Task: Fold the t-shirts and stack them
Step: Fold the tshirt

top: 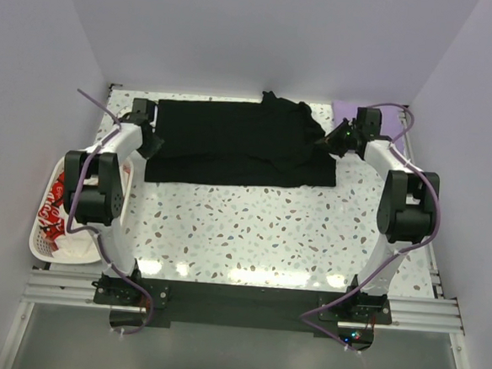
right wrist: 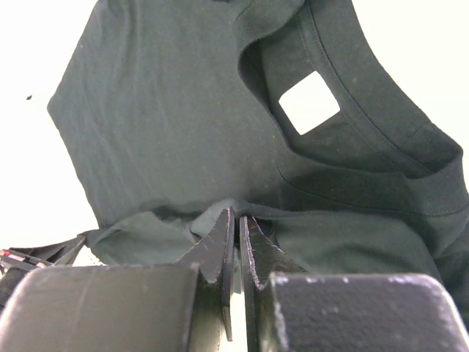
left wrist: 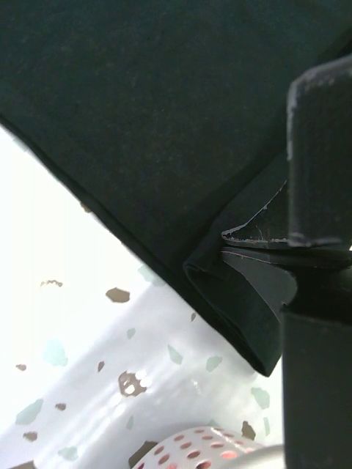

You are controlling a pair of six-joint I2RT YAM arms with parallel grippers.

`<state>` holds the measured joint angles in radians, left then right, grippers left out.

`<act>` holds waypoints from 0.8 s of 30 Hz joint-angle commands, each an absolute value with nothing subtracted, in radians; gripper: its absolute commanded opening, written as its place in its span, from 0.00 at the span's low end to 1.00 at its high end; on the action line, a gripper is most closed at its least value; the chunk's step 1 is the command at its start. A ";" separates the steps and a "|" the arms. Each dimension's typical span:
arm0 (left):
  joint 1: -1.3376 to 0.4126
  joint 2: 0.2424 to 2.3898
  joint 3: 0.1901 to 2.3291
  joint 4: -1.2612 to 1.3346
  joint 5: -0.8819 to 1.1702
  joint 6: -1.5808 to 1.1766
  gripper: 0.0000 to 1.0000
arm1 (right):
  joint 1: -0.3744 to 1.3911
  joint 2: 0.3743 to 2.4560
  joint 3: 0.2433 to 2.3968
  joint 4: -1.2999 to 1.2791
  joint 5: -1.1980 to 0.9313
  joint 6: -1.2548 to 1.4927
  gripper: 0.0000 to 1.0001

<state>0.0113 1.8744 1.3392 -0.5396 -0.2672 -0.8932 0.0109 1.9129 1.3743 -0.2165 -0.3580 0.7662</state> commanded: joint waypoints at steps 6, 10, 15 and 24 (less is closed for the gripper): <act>0.037 1.891 1.381 -0.508 -0.264 -0.859 0.00 | 0.003 1.931 1.427 -0.173 -0.374 0.767 0.00; 0.038 1.907 1.385 -0.492 -0.250 -0.854 0.00 | 0.003 1.954 1.436 -0.170 -0.380 0.770 0.00; 0.041 1.911 1.391 -0.459 -0.222 -0.830 0.12 | 0.003 1.971 1.440 -0.164 -0.385 0.765 0.00; 0.048 1.783 1.297 -0.400 -0.184 -0.816 0.72 | 0.003 1.947 1.522 -0.274 -0.348 0.666 0.52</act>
<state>0.0395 1.8816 1.3312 -0.4526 -0.2024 -0.8223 0.0059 1.9896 1.4673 -0.2325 -0.3607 0.7219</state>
